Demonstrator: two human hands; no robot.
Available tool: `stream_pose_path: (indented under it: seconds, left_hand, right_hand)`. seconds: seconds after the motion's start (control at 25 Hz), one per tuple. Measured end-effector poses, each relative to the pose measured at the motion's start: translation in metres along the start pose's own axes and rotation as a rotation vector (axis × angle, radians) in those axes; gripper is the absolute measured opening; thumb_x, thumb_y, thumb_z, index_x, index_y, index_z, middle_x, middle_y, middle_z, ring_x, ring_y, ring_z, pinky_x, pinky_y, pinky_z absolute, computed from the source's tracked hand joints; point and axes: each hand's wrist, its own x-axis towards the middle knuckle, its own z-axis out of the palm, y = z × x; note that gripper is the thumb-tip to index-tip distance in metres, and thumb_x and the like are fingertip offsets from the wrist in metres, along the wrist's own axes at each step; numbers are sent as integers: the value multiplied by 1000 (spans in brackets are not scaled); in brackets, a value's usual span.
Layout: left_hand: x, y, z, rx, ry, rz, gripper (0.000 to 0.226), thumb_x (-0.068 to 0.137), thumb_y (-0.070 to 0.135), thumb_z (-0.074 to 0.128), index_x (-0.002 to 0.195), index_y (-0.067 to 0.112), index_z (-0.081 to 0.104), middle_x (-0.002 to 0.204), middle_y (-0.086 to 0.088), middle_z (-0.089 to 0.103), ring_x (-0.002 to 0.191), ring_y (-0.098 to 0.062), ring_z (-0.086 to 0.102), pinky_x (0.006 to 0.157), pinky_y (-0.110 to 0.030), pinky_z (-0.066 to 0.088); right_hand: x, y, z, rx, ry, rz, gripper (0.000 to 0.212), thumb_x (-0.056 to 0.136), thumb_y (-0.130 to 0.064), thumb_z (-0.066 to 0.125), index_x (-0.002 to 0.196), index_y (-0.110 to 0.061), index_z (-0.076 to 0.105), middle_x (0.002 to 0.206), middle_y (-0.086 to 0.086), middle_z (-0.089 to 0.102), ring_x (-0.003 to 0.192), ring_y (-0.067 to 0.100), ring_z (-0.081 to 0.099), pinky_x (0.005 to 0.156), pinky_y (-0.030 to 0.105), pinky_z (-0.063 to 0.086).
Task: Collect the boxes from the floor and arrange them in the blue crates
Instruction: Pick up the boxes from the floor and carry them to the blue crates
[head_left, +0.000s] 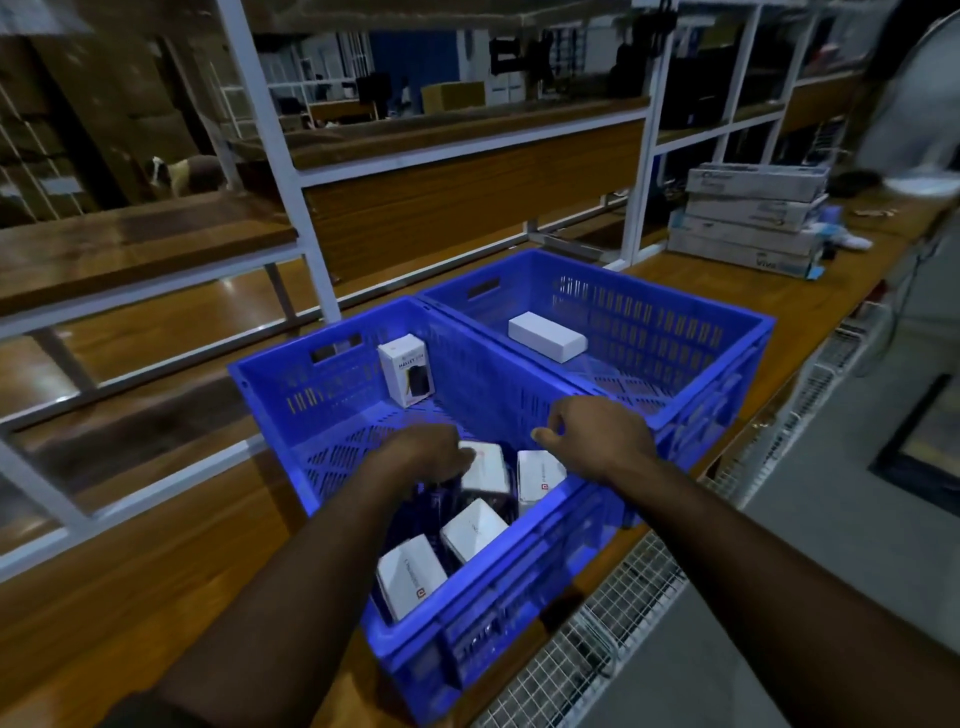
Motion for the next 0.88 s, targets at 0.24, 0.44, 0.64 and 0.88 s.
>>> stream_pose_path:
  seconds: [0.24,0.44,0.64,0.88]
  left_hand:
    - [-2,3,-9,132,92,-40,54,99,64,35,82,18,59,87,-3,67,83,-24,62,74,-33,44]
    - [-18,40,-19,-25,429,49,74,89,76,41,136,20,54,124,-3,67,112,-24,63,85,-37,50]
    - [-27,83,-24,-72,432,200,74,86,77,47,137,24,53,122,0,69,108,-23,65,89,-40,54]
    - [-51,167,-14,-140,514,488,60,89,68,54,131,26,58,107,10,71,96,-16,67,78,-35,54]
  right_hand:
    - [-15,3,3,186,45,-10,31,99,-47,53,106,-19,65,98,2,69,86,23,62,68,33,45]
    - [-21,16,9,458,220,4,28,100,-40,55,118,-20,62,112,1,62,97,20,59,85,39,49]
    - [-35,42,8,623,459,29,19,97,-29,60,110,-16,63,108,3,58,100,21,56,88,44,51]
    - [-78,99,3,651,554,170,14,95,-30,61,102,-18,62,102,0,59,95,16,57,82,35,50]
